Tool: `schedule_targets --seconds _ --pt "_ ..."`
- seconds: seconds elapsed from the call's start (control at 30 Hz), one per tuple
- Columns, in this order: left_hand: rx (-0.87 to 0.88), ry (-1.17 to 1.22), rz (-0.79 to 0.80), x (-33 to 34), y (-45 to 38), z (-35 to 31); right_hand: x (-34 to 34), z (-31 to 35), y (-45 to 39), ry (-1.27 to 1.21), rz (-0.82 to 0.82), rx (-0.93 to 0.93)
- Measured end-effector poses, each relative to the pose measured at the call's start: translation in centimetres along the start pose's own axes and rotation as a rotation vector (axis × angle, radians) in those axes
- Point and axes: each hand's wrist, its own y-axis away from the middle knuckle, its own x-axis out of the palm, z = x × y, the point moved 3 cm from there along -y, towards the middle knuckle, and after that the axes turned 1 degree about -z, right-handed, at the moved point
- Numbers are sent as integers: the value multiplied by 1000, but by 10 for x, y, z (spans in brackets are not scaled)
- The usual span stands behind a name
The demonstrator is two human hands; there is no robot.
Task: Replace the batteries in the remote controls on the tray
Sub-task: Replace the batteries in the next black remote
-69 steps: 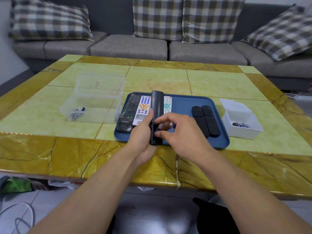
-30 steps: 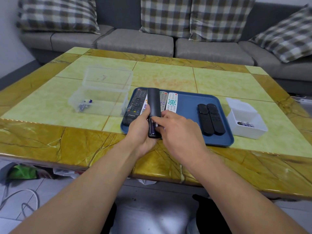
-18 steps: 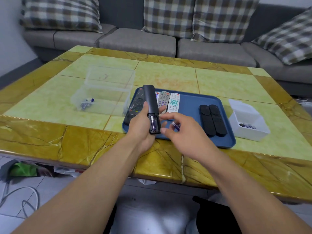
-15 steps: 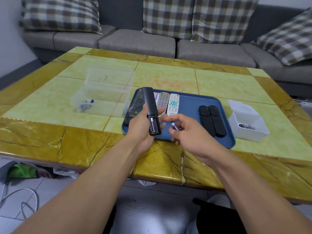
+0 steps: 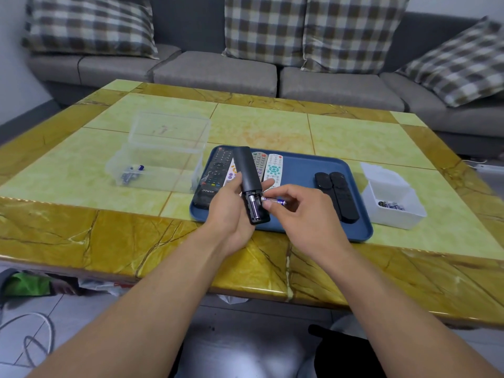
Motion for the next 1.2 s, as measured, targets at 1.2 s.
schedule_targets --seconds 1.2 --pt "1 60 141 7 8 -5 19 -10 6 -612 118 469"
